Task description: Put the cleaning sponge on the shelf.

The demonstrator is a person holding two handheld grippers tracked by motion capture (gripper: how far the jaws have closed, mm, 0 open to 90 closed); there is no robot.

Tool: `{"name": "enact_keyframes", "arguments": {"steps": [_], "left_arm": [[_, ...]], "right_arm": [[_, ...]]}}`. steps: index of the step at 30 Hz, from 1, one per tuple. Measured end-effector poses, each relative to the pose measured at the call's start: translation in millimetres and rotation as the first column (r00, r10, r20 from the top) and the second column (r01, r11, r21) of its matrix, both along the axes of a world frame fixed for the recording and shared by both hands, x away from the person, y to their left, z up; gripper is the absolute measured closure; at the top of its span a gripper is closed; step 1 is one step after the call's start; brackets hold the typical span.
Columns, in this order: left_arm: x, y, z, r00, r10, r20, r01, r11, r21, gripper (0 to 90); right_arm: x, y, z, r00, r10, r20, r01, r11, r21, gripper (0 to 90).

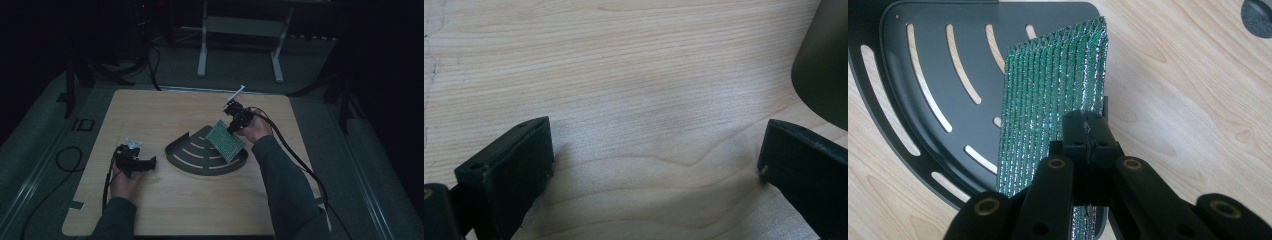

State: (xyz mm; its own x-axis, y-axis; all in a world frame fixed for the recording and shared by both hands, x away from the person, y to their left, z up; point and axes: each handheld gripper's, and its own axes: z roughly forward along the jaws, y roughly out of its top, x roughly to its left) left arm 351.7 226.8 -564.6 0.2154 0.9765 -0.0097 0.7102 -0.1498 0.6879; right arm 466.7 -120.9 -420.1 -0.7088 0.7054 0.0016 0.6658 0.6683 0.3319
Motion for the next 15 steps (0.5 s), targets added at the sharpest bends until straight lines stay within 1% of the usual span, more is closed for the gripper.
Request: {"name": "enact_keyframes", "arguments": {"steps": [3,7,15], "left_arm": [[0.0,0.1,0.0,1.0000,-0.001,-0.001,0.001,1.0000,0.001,1.7],[0.0,0.1,0.1,1.0000,-0.001,-0.001,0.001,1.0000,0.001,1.7],[0.0,0.1,0.0,1.0000,-0.001,-0.001,0.001,1.0000,0.001,1.7]], "right_arm": [[-0.5,1.0,-1.6,1.0000,0.002,0.002,-0.002,1.000,-0.007,89.7],[-1.4,1.2,-4.8,1.0000,-0.001,0.000,0.001,1.000,-0.005,89.7],[-1.8,-5.5,-11.9,0.9999,-0.010,-0.008,0.010,1.000,-0.014,89.7]]}}
